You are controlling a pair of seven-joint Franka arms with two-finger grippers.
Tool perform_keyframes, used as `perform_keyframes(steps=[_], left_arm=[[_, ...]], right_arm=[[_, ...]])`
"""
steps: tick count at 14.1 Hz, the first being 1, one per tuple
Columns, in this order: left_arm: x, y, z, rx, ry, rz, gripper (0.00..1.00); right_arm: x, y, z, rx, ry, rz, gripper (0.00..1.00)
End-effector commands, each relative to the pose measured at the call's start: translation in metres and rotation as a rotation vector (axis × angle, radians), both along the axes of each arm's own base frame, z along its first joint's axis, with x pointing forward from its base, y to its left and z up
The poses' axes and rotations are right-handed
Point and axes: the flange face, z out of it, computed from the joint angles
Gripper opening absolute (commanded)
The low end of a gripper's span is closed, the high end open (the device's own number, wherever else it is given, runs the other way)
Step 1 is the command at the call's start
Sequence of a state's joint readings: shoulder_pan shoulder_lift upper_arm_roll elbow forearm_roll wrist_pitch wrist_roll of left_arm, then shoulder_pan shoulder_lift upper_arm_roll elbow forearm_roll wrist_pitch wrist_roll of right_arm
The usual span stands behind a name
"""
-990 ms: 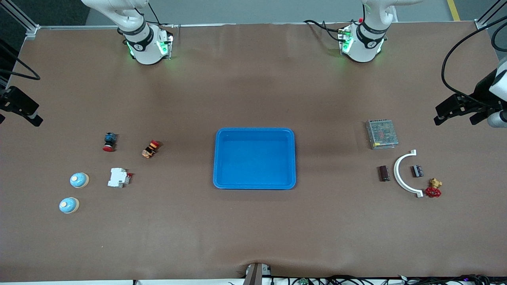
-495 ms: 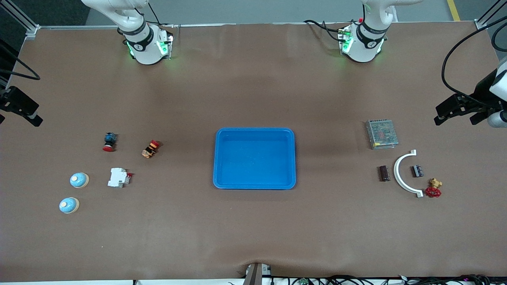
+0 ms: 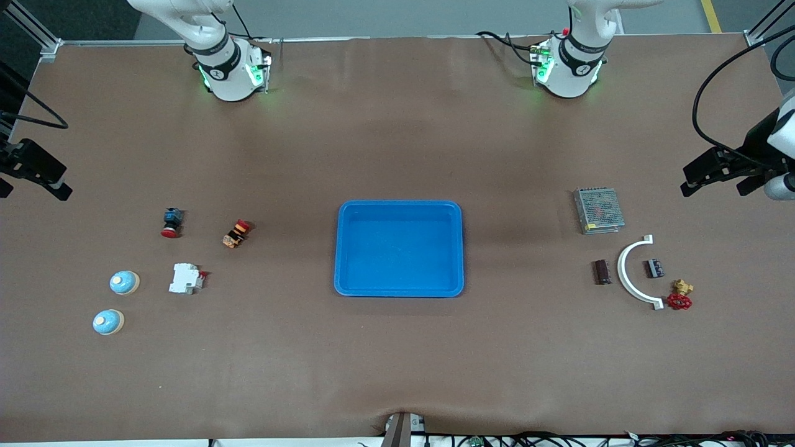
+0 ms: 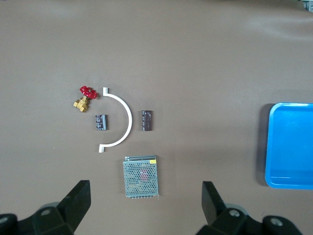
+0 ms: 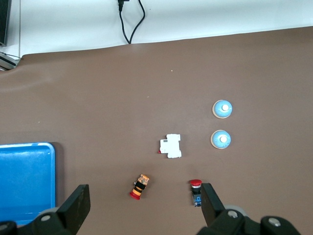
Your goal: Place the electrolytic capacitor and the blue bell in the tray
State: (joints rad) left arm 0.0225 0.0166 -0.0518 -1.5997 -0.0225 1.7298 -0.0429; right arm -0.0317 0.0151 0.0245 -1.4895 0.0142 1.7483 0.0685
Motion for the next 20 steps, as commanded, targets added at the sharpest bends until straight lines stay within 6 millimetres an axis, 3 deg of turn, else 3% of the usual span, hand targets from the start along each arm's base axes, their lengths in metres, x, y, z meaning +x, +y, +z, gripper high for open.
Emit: perform_keyframes(steps=[1, 6, 10, 13, 16, 20], left_arm=[[0.003, 0.004, 0.004, -0.006, -0.011, 0.010, 1.00], [0.002, 0.034, 0.004, 0.002, -0.012, 0.027, 1.00], [0.005, 0.078, -0.008, 0.005, 0.008, 0.071, 1.00], [0.013, 0.097, -0.030, 0.008, 0.042, 0.056, 1.00], [0.021, 0.126, -0.052, 0.010, 0.059, 0.036, 1.00], [0.039, 0.138, -0.089, 0.035, 0.080, 0.020, 1.00]], right_arm=[[0.000, 0.004, -0.001, -0.012, 0.001, 0.012, 1.00], [0.000, 0.003, -0.004, -0.010, 0.008, 0.009, 1.00], [0.001, 0.002, -0.009, -0.010, 0.014, 0.006, 1.00], [0.006, 0.003, -0.046, -0.006, 0.047, -0.004, 1.00], [0.020, -0.006, -0.112, -0.007, 0.128, -0.019, 1.00], [0.048, -0.025, -0.183, -0.010, 0.204, -0.045, 1.00]])
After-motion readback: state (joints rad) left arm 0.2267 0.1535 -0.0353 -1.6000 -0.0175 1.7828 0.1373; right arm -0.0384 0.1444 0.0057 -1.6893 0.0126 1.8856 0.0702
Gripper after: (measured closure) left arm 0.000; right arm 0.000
